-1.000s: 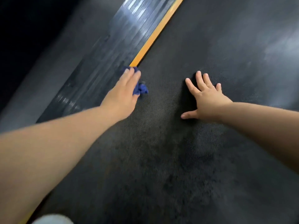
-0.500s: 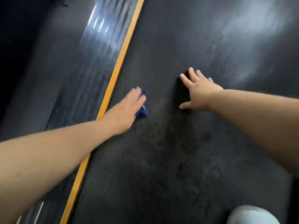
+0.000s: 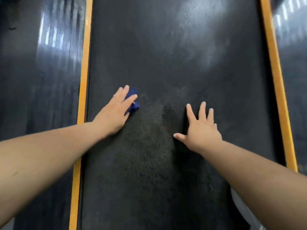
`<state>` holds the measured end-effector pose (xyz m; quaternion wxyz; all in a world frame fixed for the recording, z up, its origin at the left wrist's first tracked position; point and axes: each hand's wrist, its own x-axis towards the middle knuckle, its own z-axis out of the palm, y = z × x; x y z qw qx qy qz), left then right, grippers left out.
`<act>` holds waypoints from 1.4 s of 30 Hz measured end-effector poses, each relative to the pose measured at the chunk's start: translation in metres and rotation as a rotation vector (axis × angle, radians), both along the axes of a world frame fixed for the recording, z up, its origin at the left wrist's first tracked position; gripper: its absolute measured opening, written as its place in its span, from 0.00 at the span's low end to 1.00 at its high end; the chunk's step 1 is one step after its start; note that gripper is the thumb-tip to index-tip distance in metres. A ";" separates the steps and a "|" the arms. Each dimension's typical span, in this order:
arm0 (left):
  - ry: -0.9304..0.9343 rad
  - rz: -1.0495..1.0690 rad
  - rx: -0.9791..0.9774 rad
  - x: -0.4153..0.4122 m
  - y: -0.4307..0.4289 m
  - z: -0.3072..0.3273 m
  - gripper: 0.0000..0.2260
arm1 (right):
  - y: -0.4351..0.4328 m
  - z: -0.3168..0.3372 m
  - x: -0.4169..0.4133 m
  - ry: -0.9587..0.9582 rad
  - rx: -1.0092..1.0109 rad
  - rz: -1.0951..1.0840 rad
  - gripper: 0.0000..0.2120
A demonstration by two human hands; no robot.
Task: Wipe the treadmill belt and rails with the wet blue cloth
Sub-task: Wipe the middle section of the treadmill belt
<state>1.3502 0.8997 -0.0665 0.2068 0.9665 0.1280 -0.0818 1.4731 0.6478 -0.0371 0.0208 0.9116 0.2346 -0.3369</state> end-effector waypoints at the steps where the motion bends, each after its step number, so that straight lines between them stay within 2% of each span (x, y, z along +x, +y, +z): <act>1: -0.015 0.164 -0.006 0.013 -0.005 0.002 0.26 | -0.003 0.000 -0.005 0.002 -0.021 -0.063 0.52; 3: -0.039 0.380 0.012 0.035 -0.022 0.004 0.24 | -0.009 0.001 -0.007 0.025 -0.055 -0.172 0.56; 4: -0.039 0.380 0.023 0.041 -0.036 0.006 0.24 | -0.012 0.001 -0.007 0.038 -0.054 -0.191 0.57; 6: -0.062 0.142 0.020 0.034 -0.074 0.003 0.25 | -0.021 0.002 -0.003 0.039 -0.022 -0.163 0.59; 9: -0.046 -0.461 -0.052 -0.001 -0.110 0.000 0.24 | -0.045 0.004 0.004 -0.011 0.017 -0.160 0.61; 10: -0.072 -0.589 -0.025 -0.004 -0.097 -0.003 0.21 | -0.055 0.005 0.005 -0.010 0.005 -0.188 0.61; 11: -0.122 -0.619 0.014 -0.001 -0.081 -0.008 0.18 | -0.064 0.006 0.006 0.004 -0.011 -0.228 0.62; 12: -0.139 -0.551 0.048 0.005 -0.064 -0.008 0.18 | -0.072 0.006 0.007 0.024 -0.016 -0.261 0.62; 14: -0.113 -0.155 0.128 0.017 -0.033 0.001 0.17 | -0.082 0.003 0.005 0.046 0.011 -0.275 0.62; 16: 0.052 0.219 0.099 0.026 -0.020 0.009 0.23 | -0.084 -0.002 0.003 0.026 0.051 -0.266 0.61; 17: 0.094 0.312 0.078 0.029 -0.025 0.012 0.25 | -0.084 -0.004 0.003 0.016 0.067 -0.259 0.61; 19: 0.090 0.322 0.059 0.032 -0.054 0.013 0.26 | -0.085 -0.003 0.003 -0.003 0.080 -0.225 0.59; 21: 0.062 0.167 0.024 0.025 -0.095 0.007 0.27 | -0.084 -0.002 0.006 -0.035 0.065 -0.156 0.59; 24: 0.006 -0.293 0.000 0.003 -0.127 0.001 0.27 | -0.073 0.002 0.018 0.002 0.019 -0.128 0.63; 26: -0.002 -0.514 0.079 0.003 -0.102 -0.003 0.28 | -0.064 0.006 0.022 0.079 -0.004 -0.139 0.63; 27: 0.005 -0.499 0.131 0.008 -0.084 -0.003 0.27 | -0.060 0.005 0.023 0.106 -0.008 -0.144 0.63; 28: 0.033 -0.397 0.157 0.013 -0.066 -0.001 0.25 | -0.057 0.005 0.024 0.120 -0.010 -0.148 0.63; 31: 0.155 0.151 0.148 0.027 -0.032 0.008 0.25 | -0.055 0.002 0.023 0.113 -0.013 -0.160 0.62; 33: 0.169 0.296 0.129 0.030 -0.055 0.013 0.27 | -0.056 0.001 0.022 0.113 -0.015 -0.161 0.62; 34: 0.132 0.267 0.114 0.026 -0.078 0.011 0.27 | -0.056 0.001 0.022 0.119 -0.013 -0.163 0.62; 36: 0.049 0.081 0.029 0.011 -0.123 0.005 0.27 | -0.056 0.001 0.021 0.119 -0.010 -0.164 0.62; 37: 0.051 -0.084 -0.009 0.001 -0.135 0.003 0.27 | -0.057 0.000 0.020 0.110 -0.008 -0.163 0.62; 39: 0.025 -0.481 0.057 -0.006 -0.116 -0.004 0.27 | -0.058 -0.001 0.020 0.102 -0.004 -0.163 0.62; 40: -0.024 -0.612 0.104 -0.002 -0.093 -0.007 0.27 | -0.058 -0.003 0.020 0.107 -0.003 -0.161 0.62; 41: -0.038 -0.649 0.128 0.004 -0.071 -0.007 0.26 | -0.058 -0.004 0.020 0.111 -0.002 -0.163 0.63; 42: -0.010 -0.559 0.131 0.011 -0.052 -0.003 0.25 | -0.059 -0.005 0.020 0.110 0.002 -0.167 0.63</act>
